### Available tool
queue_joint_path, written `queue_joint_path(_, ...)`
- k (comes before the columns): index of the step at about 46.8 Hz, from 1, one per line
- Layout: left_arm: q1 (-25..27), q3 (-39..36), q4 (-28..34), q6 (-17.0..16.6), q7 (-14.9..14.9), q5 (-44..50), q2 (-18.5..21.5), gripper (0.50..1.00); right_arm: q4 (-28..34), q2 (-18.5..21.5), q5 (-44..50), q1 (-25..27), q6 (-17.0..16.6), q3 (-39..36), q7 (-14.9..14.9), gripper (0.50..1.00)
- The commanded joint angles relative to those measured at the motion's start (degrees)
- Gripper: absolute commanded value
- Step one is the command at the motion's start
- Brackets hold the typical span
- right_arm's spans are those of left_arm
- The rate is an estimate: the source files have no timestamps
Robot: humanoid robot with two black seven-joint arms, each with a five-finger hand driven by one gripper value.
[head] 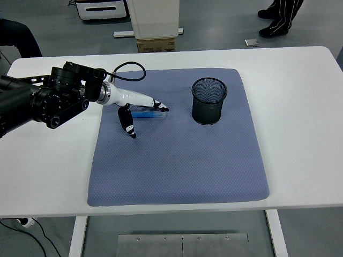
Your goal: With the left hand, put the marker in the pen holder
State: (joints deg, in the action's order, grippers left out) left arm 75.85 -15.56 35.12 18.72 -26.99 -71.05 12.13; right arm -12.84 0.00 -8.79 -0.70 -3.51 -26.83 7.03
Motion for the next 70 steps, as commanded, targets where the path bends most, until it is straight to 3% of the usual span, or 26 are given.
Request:
queue_joint_path(1, 0.0, 0.0, -0.1, 0.0, 0.0, -0.8, 0.2, 0.982, 0.0, 0.0, 0.0, 0.0, 0.0, 0.0, 0.0, 1.000)
queue_joint_path(27, 0.3, 0.0, -1.6, -0.1, 0.5, -0.5, -0.1, 0.974, 0.0, 0.0, 0.0, 0.0, 0.0, 0.0, 0.0, 1.000)
queue_joint_path(38, 0.3, 0.1, -1.6, -0.2, 0.4, -0.2, -0.2, 0.827, 0.0, 0.0, 0.0, 0.0, 0.0, 0.0, 0.0, 1.000)
queue_joint_path(54, 0.2, 0.0, -1.6, -1.2, 0.4, -0.3, -0.2, 0.821, 0.0, 0.0, 0.0, 0.0, 0.0, 0.0, 0.0, 1.000)
queue_joint_path(65, 0.1, 0.0, -1.5, -1.8, 0.4, -0.8, -0.5, 0.704, 0.0, 0.0, 0.0, 0.0, 0.0, 0.0, 0.0, 1.000)
queue_joint_path(70, 0.0, 0.0, -1.5, -1.8, 0.4, -0.8, -0.5, 0.686, 0.0, 0.0, 0.0, 0.0, 0.0, 0.0, 0.0, 1.000)
